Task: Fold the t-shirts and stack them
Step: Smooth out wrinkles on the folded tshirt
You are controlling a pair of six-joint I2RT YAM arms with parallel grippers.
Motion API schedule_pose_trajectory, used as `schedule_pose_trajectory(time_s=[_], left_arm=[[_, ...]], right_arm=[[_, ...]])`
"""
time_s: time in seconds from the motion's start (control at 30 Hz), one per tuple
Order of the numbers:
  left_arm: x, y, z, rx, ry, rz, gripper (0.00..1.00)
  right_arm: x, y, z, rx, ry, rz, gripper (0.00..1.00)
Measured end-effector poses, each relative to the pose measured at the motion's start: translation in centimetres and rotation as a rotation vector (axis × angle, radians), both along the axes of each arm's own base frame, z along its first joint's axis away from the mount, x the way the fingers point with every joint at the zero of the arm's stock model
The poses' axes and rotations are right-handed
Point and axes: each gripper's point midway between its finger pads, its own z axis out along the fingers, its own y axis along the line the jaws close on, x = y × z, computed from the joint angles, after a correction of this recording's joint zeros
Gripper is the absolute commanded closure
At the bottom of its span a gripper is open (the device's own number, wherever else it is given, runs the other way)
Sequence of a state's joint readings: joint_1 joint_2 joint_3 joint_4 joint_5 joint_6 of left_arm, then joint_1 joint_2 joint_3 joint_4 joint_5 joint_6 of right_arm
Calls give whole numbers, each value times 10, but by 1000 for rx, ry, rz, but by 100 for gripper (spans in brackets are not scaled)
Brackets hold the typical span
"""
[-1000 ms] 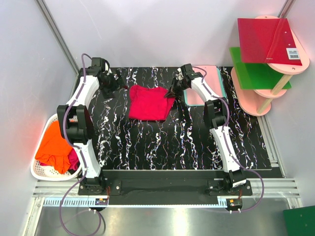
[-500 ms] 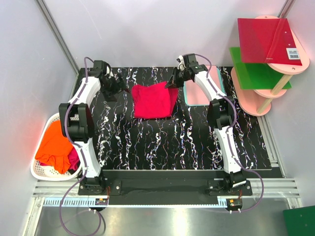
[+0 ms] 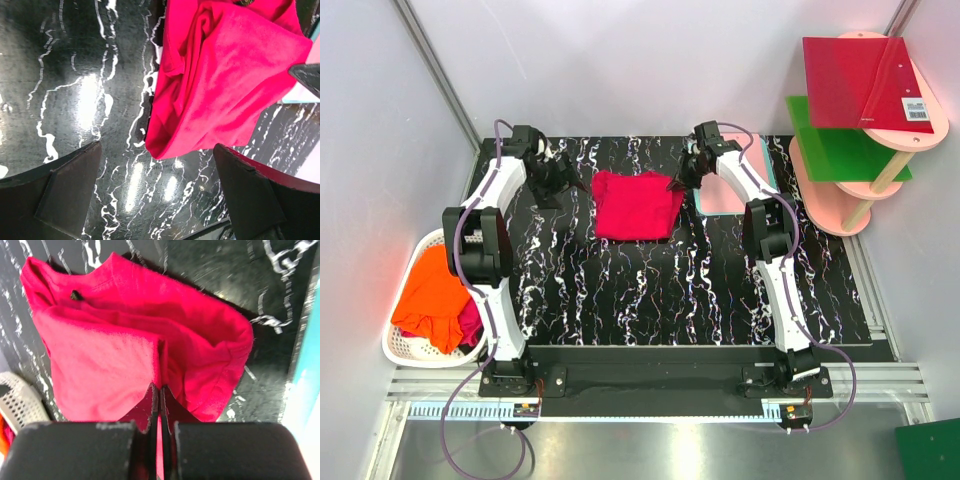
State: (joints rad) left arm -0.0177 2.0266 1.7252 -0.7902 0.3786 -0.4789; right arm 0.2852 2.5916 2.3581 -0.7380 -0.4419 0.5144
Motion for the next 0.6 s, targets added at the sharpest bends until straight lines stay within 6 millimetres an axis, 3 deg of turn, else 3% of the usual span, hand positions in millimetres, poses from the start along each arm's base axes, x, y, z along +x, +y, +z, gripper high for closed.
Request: schedule_pose_trajectory(time_s=[0.1,0.13,0.23,0.27,0.33,0.37,0.4,0.43,0.47,0.57,0.6], left_arm=[[-1,-8,3,-27,-5,-21,1],[0,-11,4,-36,-11,-28,1],[1,-28,10,-71,-34,-68,1],[1,-36,12,-86,-41,-87,1],[0,-57,19,-121,-61,-132,5],[-1,-67,23,-139,-68,-151,25],[-2,-80,28,-166,-81,-176,44],[-3,-94,34,-197,-100,-204,79],[-3,-105,39,-232,-101,-209,100],[-2,-149,59,-367,-131,-257,100],[0,-165,65,-416,-136,-270,100]], right_arm=[[6,-5,-4,-32,-14,-24,95],[8,-6,-5,-40,-17,-30,76],[11,-8,-10,-51,-18,-42,48],[10,-9,-11,-53,-16,-38,32],[9,-10,-12,-58,-15,-29,16],[10,-11,-11,-59,-23,-24,3],[10,-11,-8,-57,-29,-18,0],[10,-11,-3,-59,-39,-15,0],[9,-12,2,-62,-49,-10,0],[6,-18,30,-66,-90,-10,8],[4,-21,44,-67,-107,-13,19]])
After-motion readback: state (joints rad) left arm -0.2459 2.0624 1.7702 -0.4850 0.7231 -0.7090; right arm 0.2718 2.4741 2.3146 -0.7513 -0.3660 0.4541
